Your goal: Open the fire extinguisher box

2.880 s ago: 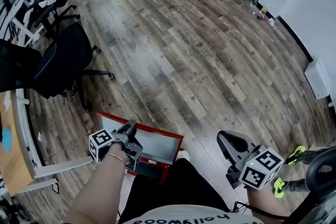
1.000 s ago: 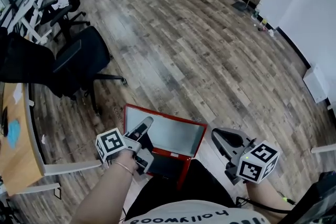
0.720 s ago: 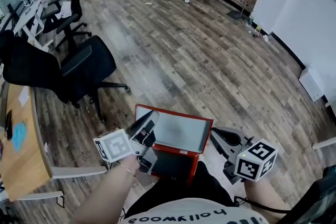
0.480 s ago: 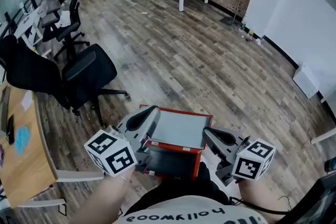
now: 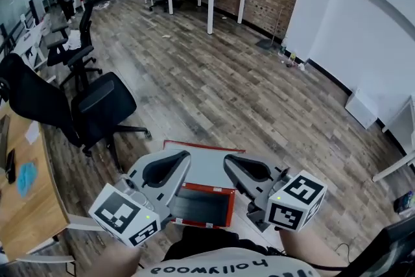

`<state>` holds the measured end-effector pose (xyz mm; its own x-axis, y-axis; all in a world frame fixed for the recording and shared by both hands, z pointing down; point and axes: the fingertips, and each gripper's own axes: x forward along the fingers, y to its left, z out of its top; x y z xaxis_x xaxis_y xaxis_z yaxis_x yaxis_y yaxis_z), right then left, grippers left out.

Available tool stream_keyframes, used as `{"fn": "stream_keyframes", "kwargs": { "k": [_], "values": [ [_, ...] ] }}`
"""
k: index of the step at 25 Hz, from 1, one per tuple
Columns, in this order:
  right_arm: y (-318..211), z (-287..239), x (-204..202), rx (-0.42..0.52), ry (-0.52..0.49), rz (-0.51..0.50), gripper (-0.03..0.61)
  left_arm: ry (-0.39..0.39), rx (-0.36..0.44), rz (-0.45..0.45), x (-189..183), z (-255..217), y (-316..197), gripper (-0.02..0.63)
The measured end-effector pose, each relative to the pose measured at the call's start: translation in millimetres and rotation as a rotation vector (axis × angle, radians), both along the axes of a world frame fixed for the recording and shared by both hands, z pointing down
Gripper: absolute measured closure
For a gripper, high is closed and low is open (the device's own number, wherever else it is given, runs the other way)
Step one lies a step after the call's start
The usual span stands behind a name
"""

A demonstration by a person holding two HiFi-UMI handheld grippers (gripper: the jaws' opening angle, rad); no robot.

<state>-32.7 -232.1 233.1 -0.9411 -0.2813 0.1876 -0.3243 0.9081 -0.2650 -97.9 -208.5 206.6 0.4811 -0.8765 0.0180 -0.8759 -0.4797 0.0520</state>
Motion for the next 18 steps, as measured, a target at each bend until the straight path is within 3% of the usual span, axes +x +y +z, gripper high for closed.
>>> {"fn": "stream_keyframes", "kwargs": {
  "k": [7, 18],
  "values": [
    [18, -15, 23, 0.08, 0.046, -0.083, 0.569, -0.016, 0.007, -0.058, 35, 5, 13, 0.607],
    [7, -4, 64, 0.015, 0.028, -0.011, 0.569, 0.042, -0.039, -0.12, 41, 12, 16, 0.607]
  ]
}}
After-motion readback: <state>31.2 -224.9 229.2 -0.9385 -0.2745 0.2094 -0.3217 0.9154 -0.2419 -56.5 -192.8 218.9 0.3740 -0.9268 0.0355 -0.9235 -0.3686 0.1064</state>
